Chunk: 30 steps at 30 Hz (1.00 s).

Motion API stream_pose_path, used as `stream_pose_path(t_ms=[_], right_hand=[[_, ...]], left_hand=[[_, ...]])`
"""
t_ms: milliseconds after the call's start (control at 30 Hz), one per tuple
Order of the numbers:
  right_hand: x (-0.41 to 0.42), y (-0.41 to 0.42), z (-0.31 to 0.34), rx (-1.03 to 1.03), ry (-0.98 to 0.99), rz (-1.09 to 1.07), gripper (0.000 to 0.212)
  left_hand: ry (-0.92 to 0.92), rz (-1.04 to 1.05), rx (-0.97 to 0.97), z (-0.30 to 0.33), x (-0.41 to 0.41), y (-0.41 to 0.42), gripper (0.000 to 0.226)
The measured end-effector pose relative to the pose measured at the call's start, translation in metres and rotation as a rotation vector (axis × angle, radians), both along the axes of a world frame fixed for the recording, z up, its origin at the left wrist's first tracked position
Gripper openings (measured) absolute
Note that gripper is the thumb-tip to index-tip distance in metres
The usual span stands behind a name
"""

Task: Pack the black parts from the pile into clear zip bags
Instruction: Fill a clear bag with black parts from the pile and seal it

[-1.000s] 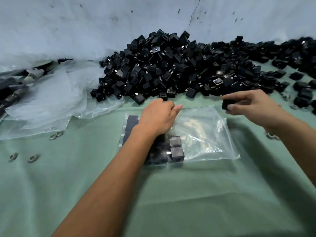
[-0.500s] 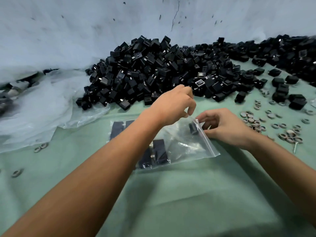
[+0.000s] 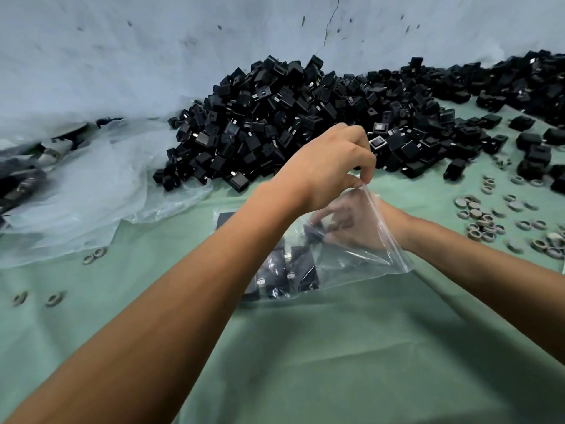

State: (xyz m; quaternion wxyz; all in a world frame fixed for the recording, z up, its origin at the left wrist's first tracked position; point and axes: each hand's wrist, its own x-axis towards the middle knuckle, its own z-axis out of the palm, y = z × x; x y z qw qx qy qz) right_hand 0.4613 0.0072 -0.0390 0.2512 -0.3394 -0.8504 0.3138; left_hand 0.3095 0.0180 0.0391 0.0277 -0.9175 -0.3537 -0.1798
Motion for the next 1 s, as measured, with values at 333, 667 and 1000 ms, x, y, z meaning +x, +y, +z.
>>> stream_pose_path(t_ms=[333,667,1000], right_hand=[[-0.01,0.017,-0.012,-0.172,0.042,-0.035,0.022],[-0.029,0.02,-0.007,-0.299,-0.039,-0.04,0.057],[-0.035,0.013,-0.006,-0.321,-0.09,-0.088,0.059]], left_hand=[[-0.422,0.413,-0.129,-0.05,-0.061,0.004,0.004],[-0.354,0.602,-0.185,-0.092,-0.084,-0.008,0.009],[-0.224,0.598,-0.132,-0.089,-0.08,-0.011,0.02]])
